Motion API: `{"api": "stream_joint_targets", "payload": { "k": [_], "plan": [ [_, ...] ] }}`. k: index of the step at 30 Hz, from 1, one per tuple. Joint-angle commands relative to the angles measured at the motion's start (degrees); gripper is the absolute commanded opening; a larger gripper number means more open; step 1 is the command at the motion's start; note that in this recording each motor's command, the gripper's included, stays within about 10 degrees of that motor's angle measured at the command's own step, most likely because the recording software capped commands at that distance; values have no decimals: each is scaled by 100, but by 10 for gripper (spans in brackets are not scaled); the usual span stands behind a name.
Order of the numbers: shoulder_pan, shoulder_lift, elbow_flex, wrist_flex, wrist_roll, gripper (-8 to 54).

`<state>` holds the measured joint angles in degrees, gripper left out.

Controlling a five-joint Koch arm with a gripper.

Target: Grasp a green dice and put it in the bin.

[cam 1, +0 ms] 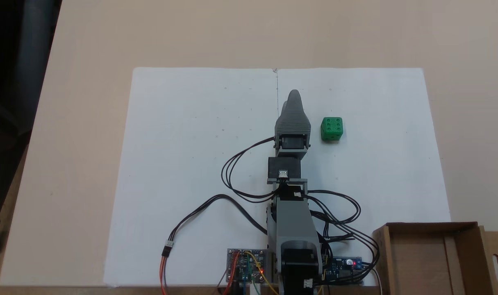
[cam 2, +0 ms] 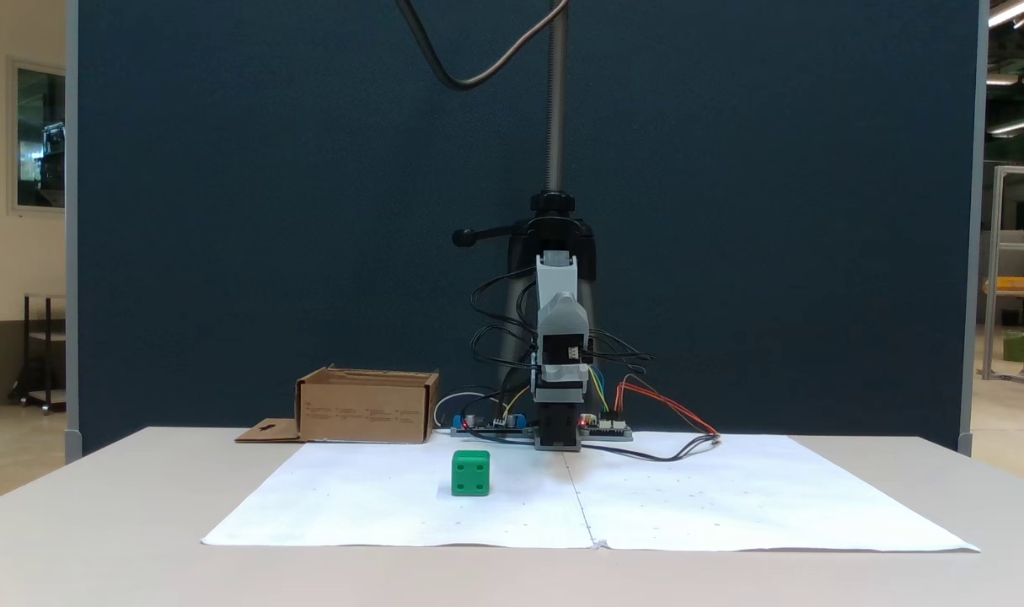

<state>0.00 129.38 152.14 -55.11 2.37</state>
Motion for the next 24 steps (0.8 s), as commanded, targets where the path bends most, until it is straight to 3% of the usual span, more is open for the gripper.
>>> {"api": "stream_joint_targets", "payload": {
  "k": [1, 24],
  "plan": [
    [299, 633, 1000, -1000, -466, 456],
    [-26, 633, 1000, -1000, -483, 432]
  ]
}}
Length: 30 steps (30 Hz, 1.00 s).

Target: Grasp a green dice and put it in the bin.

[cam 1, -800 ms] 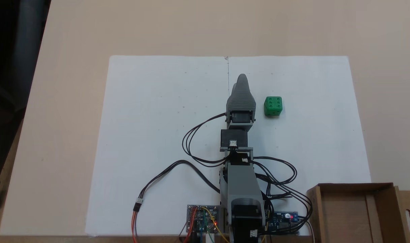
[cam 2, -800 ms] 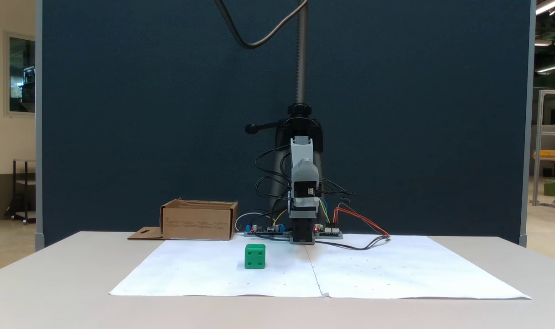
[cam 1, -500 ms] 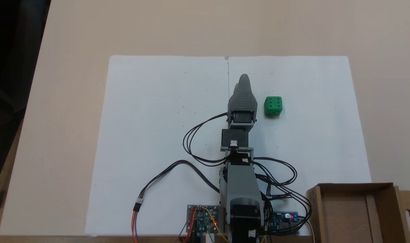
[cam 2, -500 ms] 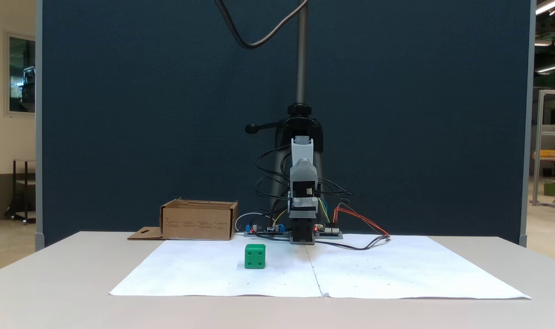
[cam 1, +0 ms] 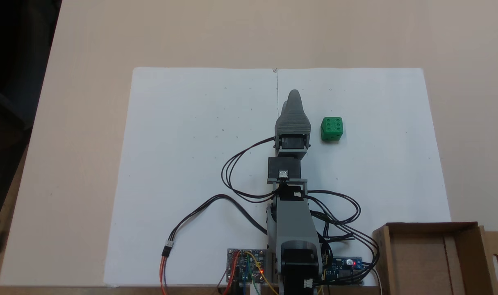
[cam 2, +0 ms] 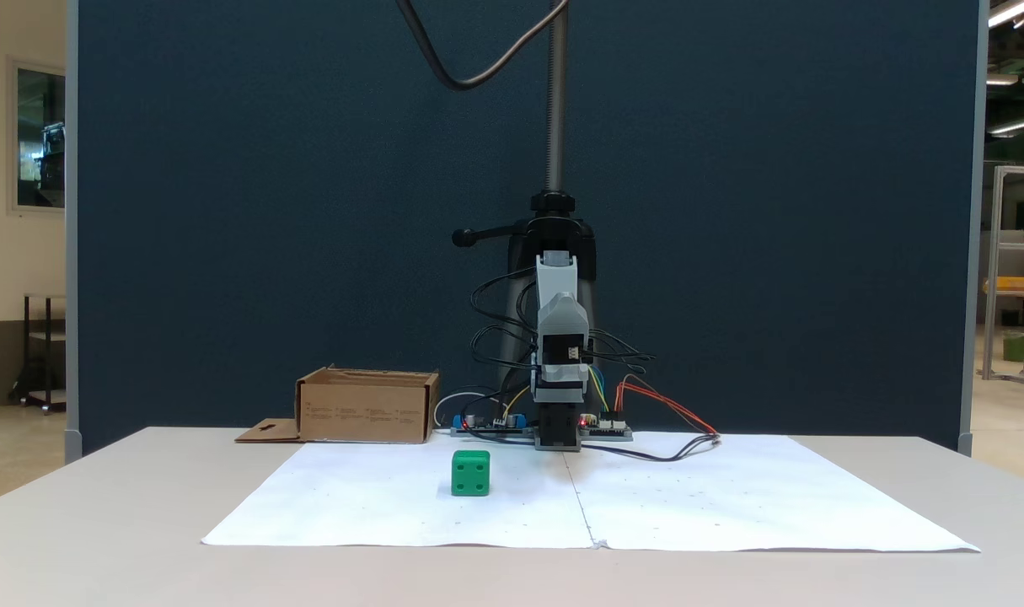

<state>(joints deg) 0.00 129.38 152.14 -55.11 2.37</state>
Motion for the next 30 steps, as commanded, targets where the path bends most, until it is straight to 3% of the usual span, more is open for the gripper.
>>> {"api": "stream_joint_targets", "payload": {
  "k": [1, 5, 7, 10, 30],
  "plan": [
    [-9, 633, 1000, -1000, -501, 432],
    [466, 642, 1009, -1000, -747, 432],
    [694, 642, 44, -1000, -765, 432],
    [703, 650, -1002, 967, -756, 431],
    [387, 633, -5388, 8436, -246, 429]
  ]
}}
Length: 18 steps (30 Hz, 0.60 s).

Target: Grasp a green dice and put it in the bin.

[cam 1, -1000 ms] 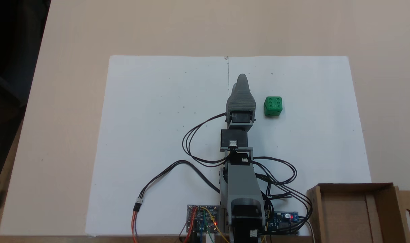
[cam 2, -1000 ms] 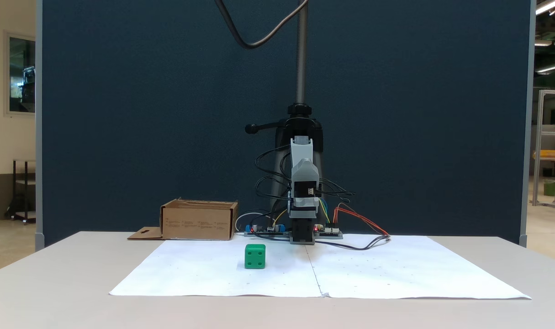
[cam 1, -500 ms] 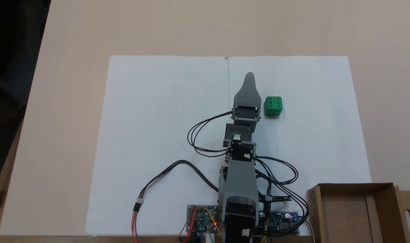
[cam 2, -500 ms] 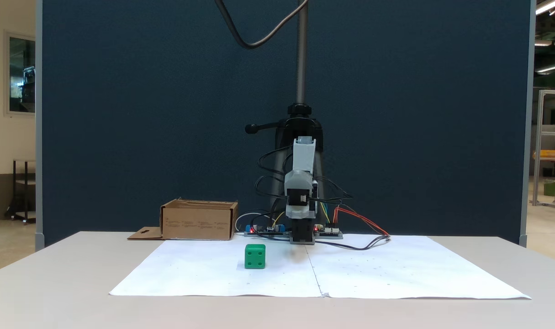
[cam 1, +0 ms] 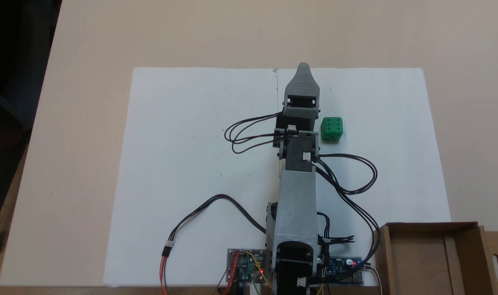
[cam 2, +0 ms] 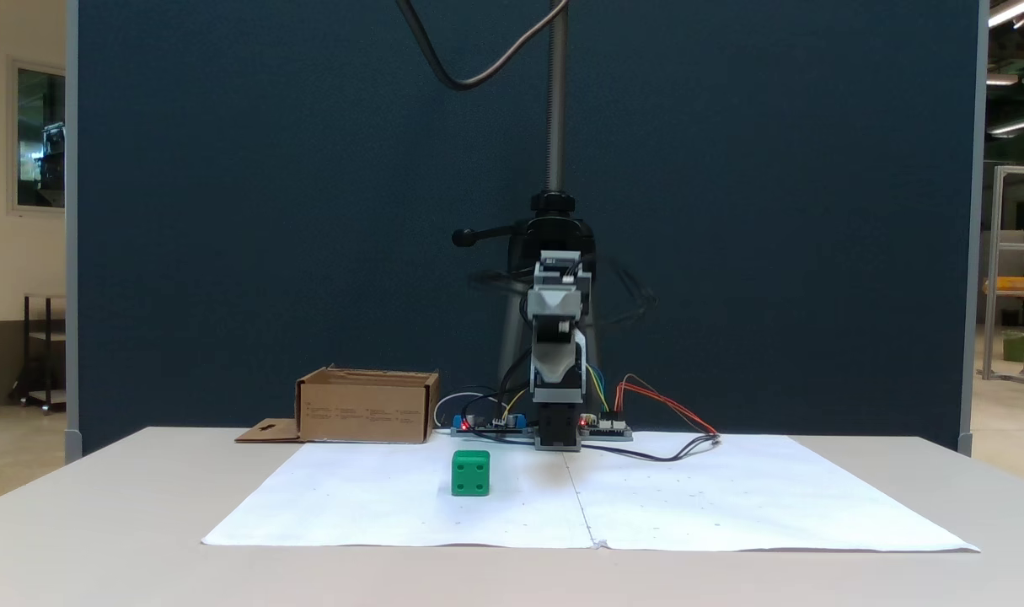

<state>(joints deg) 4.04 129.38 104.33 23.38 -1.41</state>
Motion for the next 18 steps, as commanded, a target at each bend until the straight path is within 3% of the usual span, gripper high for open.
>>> {"api": "stream_joint_targets", "payload": {
  "k": [1, 9, 18],
  "plan": [
    [-53, 624, -729, 921, 132, 429],
    [-62, 580, -1624, 3452, 141, 415],
    [-35, -378, -3489, 6256, 193, 415]
  ]
}}
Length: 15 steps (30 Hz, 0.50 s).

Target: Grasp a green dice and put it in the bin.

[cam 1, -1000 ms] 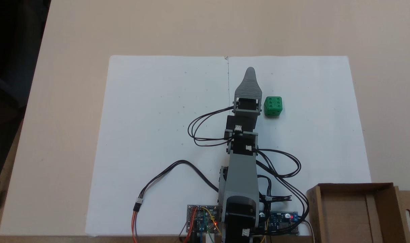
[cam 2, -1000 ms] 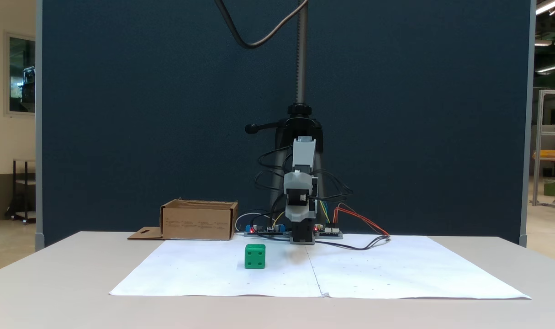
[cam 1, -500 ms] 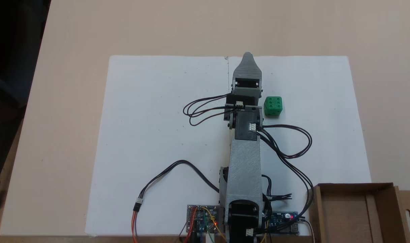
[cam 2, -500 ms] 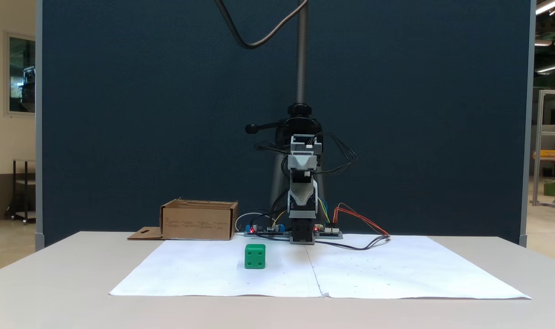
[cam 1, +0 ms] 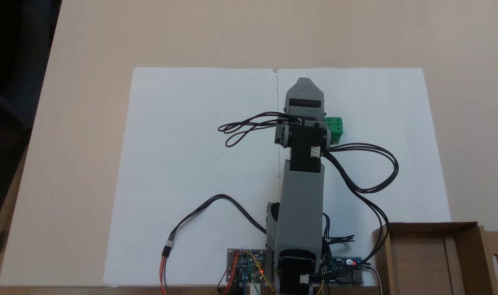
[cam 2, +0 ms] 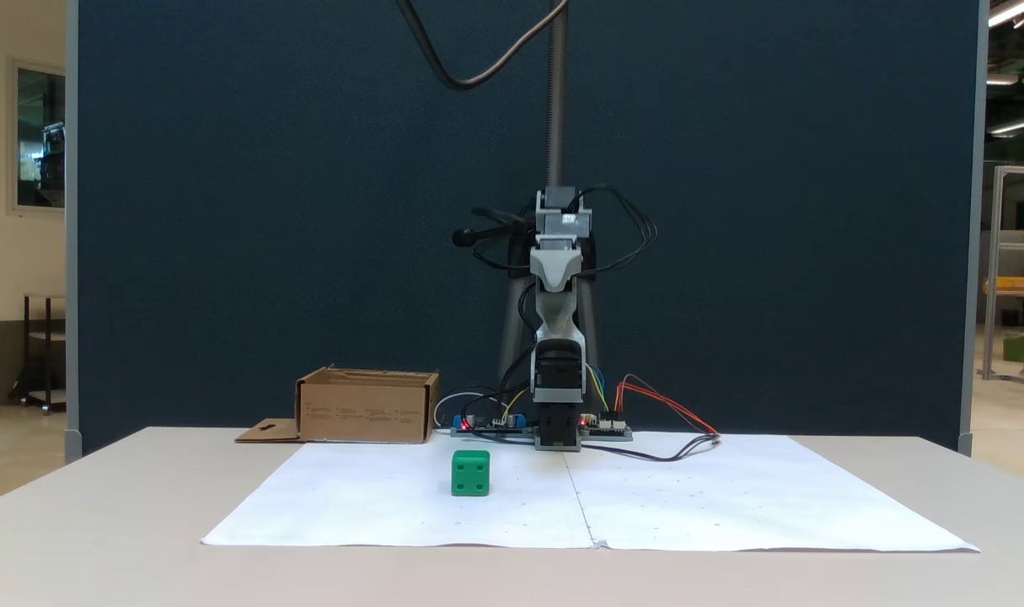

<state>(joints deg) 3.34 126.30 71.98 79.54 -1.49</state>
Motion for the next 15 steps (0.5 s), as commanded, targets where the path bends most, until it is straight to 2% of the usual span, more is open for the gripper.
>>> {"api": "stream_joint_targets", "payload": {
  "k": [1, 7, 15],
  "plan": [
    [44, -158, -246, 930, 202, 414],
    [88, -738, -352, 2496, 202, 415],
    [272, -1564, -1608, 2584, 141, 414]
  ]
}}
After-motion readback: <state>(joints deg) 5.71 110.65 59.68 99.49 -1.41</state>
